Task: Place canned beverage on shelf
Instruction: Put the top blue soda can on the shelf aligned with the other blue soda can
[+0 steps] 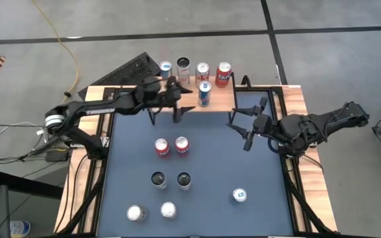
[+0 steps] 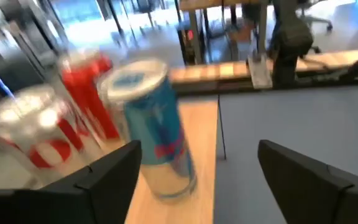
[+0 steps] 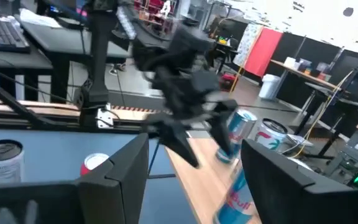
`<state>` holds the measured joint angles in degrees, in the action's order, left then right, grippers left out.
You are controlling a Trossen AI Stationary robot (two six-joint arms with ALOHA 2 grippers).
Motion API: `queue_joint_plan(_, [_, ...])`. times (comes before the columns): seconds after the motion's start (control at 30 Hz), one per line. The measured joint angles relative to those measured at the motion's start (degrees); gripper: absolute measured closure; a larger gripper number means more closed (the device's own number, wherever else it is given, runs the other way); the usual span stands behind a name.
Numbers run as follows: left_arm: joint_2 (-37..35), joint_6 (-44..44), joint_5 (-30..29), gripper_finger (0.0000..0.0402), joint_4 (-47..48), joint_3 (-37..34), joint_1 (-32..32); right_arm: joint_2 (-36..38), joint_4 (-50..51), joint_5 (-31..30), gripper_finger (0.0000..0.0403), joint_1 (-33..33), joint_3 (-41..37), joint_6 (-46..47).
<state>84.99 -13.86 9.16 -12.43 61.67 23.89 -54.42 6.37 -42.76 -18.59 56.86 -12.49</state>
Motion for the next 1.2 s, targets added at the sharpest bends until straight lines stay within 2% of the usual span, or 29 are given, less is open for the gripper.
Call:
queue_joint_plan(0.1, [4.3,1.2,2.1,0.0077,1.2,3.5,1.7,-0.7,0.2,0.0,0.0158,-0.5,0.0,0.0])
queue_joint_plan(0.3, [7.5,2.3,0.8,0.0076,0.6,5.8,4.8,-1.1,1.4,0.0,0.0158,-1.4,0.0,1.7])
queue_joint_plan(0.5, [7.6,2.7,11.2,0.0076,-1.6,5.9,6.3,-1.1,3.7,0.0,0.0158,-2.4,0.0,2.0])
queue_joint_plan(0.73, [8.1,-1.2,9.9,0.0076,-1.7,5.9,5.2,-1.1,4.0,0.2,0.0158,-2.4,0.0,2.0])
queue_joint_plan(1.0, [8.9,-0.5,10.4,0.0076,-5.6,5.9,5.8,-1.1,4.1,0.9,0.0159,-2.4,0.0,2.6])
queue_joint_plan(1.2, [8.9,-0.7,14.0,0.0077,-5.5,5.9,5.9,-1.1,4.1,0.9,0.0159,-2.4,0.0,3.1])
